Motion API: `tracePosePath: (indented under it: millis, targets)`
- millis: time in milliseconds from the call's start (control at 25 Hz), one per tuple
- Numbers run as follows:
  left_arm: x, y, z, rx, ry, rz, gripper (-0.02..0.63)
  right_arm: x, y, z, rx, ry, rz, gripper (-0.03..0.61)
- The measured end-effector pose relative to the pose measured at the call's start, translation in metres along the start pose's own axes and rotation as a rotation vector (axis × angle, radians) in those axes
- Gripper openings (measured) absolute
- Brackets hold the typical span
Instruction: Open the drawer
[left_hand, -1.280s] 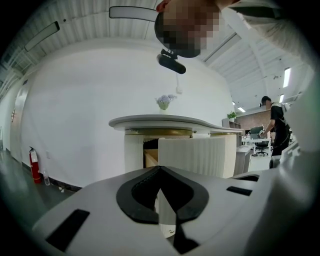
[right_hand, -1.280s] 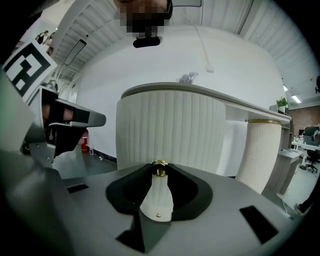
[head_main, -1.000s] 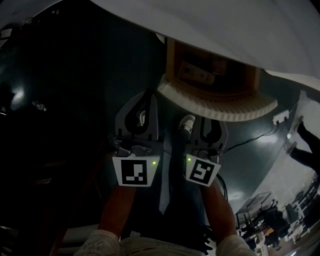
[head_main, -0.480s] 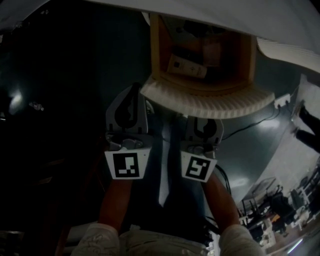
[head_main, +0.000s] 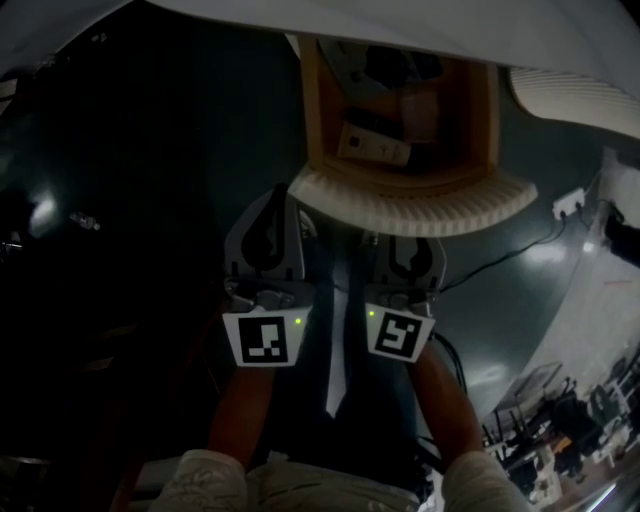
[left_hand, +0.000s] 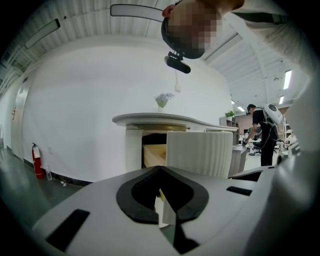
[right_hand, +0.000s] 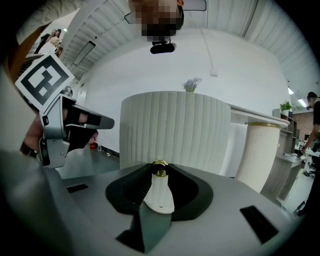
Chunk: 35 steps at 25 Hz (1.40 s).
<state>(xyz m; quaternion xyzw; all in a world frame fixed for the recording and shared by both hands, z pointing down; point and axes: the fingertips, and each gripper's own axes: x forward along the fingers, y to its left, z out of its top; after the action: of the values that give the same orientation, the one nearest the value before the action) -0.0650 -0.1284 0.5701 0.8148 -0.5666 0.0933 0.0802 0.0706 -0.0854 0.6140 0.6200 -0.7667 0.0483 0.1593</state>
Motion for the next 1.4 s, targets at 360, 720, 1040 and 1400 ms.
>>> tracePosePath:
  millis: [360,720,1040,1400]
  targets:
    - [-0.011,-0.001,0.022,-0.01,-0.01,0.006,0.0,-0.01,-0.001,0.02,-0.025,-0.005,0.034,0.144]
    - [-0.029,-0.005,0.117,-0.024,-0.038,-0.002,0.0,-0.039,-0.004,0.132,-0.02,-0.076,0.112,0.144]
    - [-0.052,-0.011,0.228,-0.02,-0.112,0.042,0.0,-0.062,-0.051,0.259,-0.028,-0.202,0.005,0.144]
    - [-0.077,-0.005,0.332,0.043,-0.165,0.048,0.0,-0.094,-0.072,0.387,-0.067,-0.331,-0.007,0.1]
